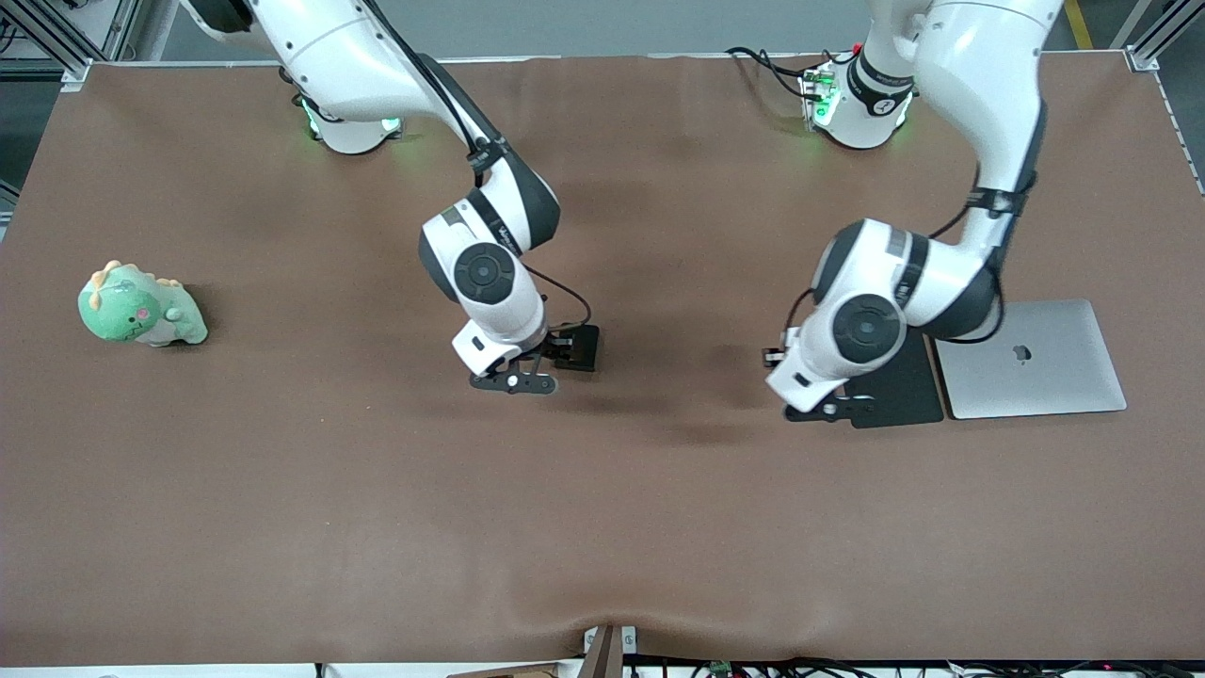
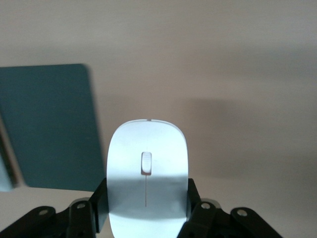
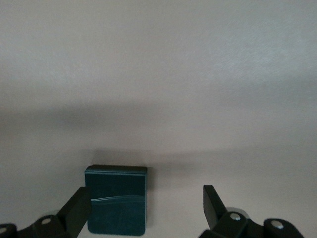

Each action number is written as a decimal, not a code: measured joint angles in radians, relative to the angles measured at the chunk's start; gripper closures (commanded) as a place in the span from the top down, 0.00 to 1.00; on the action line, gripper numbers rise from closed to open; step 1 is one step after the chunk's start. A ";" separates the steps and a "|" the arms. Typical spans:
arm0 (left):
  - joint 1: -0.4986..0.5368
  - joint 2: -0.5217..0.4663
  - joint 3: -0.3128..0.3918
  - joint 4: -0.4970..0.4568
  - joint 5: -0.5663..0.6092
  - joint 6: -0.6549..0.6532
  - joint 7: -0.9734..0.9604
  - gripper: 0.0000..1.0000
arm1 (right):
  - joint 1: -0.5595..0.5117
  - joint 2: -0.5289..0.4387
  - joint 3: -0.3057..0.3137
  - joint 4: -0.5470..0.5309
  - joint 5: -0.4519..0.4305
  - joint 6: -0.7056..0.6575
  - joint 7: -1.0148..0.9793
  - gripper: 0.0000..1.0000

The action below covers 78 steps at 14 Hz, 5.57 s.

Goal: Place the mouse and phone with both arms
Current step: 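Carry the mouse to the mousepad while the right gripper grasps the phone, then release the mouse on the mousepad while the right gripper lifts the phone, then carry the black phone with the right gripper toward the green toy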

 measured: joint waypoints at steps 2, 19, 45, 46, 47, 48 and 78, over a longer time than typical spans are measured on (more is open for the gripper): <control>0.044 -0.012 -0.001 -0.049 0.031 0.002 0.023 0.58 | 0.006 0.028 0.000 0.014 -0.004 0.003 0.046 1.00; 0.250 -0.079 -0.004 -0.393 0.079 0.423 0.170 0.66 | 0.081 0.137 0.000 0.054 -0.048 0.110 0.153 1.00; 0.250 -0.258 -0.009 0.299 0.079 -0.359 0.274 1.00 | -0.456 -0.230 -0.035 -0.034 -0.047 -0.267 -0.262 0.00; 0.248 -0.288 -0.014 0.304 0.079 -0.375 0.275 1.00 | -0.499 -0.231 -0.035 -0.056 -0.047 -0.259 -0.323 0.00; 0.247 -0.320 -0.024 0.305 0.079 -0.393 0.275 1.00 | -0.541 -0.234 -0.035 -0.084 -0.046 -0.238 -0.384 0.00; 0.247 -0.348 -0.035 0.305 0.079 -0.404 0.275 1.00 | -0.577 -0.239 -0.035 -0.121 -0.046 -0.198 -0.446 0.00; 0.252 -0.547 -0.031 0.166 -0.031 -0.457 0.275 1.00 | -0.887 -0.185 -0.032 -0.567 -0.049 0.313 -0.931 1.00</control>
